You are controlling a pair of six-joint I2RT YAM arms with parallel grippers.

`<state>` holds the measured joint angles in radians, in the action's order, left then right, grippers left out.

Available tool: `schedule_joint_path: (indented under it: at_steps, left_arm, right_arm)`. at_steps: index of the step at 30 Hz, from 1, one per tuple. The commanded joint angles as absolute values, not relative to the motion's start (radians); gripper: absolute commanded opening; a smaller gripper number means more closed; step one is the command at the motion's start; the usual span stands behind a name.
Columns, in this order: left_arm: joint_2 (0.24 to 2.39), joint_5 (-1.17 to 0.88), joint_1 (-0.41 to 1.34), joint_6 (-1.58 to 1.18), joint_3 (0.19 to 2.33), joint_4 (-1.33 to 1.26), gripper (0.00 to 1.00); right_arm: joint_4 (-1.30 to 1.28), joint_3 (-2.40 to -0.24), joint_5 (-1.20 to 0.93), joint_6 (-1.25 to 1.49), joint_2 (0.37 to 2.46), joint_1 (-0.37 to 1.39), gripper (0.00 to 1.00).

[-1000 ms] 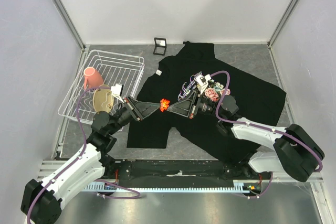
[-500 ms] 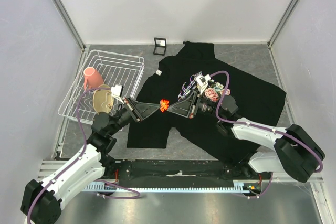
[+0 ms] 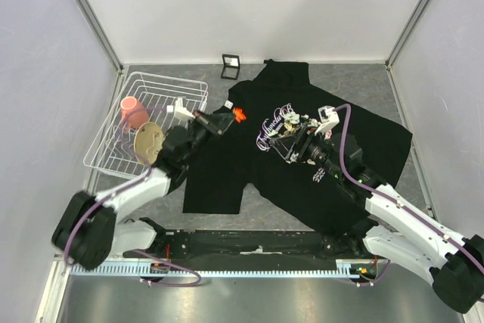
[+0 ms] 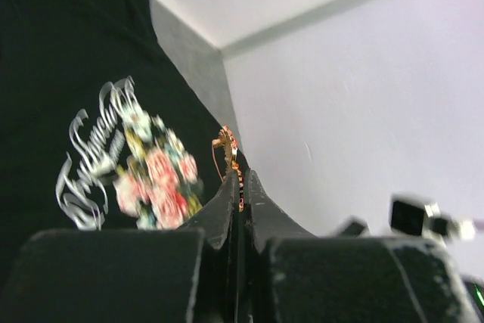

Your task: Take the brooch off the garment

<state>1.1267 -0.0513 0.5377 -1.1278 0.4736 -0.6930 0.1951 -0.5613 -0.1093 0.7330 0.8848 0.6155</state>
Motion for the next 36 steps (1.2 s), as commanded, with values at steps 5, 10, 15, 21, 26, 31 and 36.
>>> schedule_joint_path:
  at_steps: [5,10,15,21,26,31,36]
  left_arm:
    - [1.643,0.290,0.499,-0.970,0.895,-0.931,0.02]
    - [1.915,0.279,0.420,-0.976,1.185,-0.870,0.02]
    - [2.095,0.327,0.382,-0.970,1.417,-0.786,0.02]
    - [2.290,0.322,0.345,-1.038,1.626,-0.655,0.02]
    - [2.367,0.408,0.344,-1.061,1.741,-0.513,0.02]
    - [2.434,0.403,0.334,-1.077,1.822,-0.514,0.02]
    - [2.483,0.455,0.334,-1.165,1.900,-0.361,0.02]
  right_arm:
    - [0.025,-0.595,-0.087,0.588,0.877,0.612,0.78]
    - [0.026,-0.613,-0.092,0.507,0.888,0.594,0.79]
    - [0.002,-0.673,-0.106,0.436,0.897,0.497,0.80]
    - [-0.031,-0.721,-0.072,0.367,0.919,0.468,0.80]
    - [-0.038,-0.721,-0.045,0.345,0.931,0.483,0.80]
    - [-0.074,-0.747,-0.005,0.322,0.943,0.486,0.81]
    - [-0.072,-0.741,-0.005,0.324,0.954,0.495,0.81]
